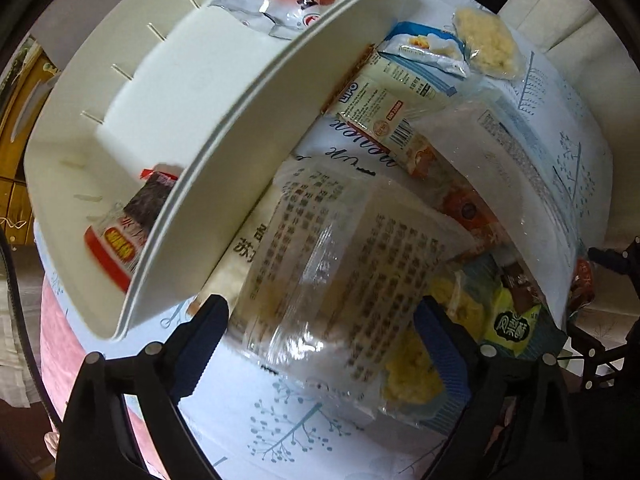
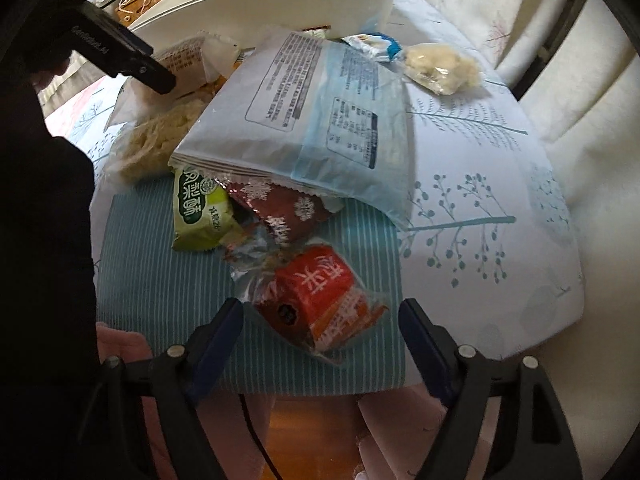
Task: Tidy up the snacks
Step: 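Grasp the clear printed cracker bag with left gripper while right grasps the red bread bag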
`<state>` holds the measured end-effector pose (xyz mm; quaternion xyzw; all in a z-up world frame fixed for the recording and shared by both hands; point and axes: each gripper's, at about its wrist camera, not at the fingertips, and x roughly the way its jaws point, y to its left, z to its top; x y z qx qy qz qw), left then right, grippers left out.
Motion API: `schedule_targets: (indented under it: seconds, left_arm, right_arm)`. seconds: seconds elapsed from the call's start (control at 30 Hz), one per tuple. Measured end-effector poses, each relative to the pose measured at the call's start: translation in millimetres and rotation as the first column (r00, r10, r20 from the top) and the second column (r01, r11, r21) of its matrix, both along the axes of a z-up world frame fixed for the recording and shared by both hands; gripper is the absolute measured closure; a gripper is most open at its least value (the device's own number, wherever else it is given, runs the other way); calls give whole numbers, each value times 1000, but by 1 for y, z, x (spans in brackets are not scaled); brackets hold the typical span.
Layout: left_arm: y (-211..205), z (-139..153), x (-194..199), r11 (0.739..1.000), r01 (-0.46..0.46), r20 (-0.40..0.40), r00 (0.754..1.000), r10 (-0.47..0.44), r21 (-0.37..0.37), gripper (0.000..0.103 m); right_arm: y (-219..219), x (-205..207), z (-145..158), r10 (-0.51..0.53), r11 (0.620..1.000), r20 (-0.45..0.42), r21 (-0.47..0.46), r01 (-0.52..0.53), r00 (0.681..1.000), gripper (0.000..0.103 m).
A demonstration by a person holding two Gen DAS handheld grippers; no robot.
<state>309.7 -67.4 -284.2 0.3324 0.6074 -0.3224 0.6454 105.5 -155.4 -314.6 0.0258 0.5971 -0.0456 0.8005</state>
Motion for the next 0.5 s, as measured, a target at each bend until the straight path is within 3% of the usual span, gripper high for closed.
schedule_targets:
  seconds: [0.23,0.3,0.5]
  left_arm:
    - [-15,-14,8,1000,9,2,1000,-9,-3,9]
    - [-18,-16,6,1000,15,15,1000,-15,-6,17]
    - [-23,-17,1,1000,-3,27,1000,3,-7,25]
  right_arm:
    - [1,7,-2,10,1000,-2,4,-10,1000,30]
    - [-2,10,-3,3,1000,-4,1,-3,1000,30]
    - [-9,9,-3,-30,999,1,14,30,1000,32]
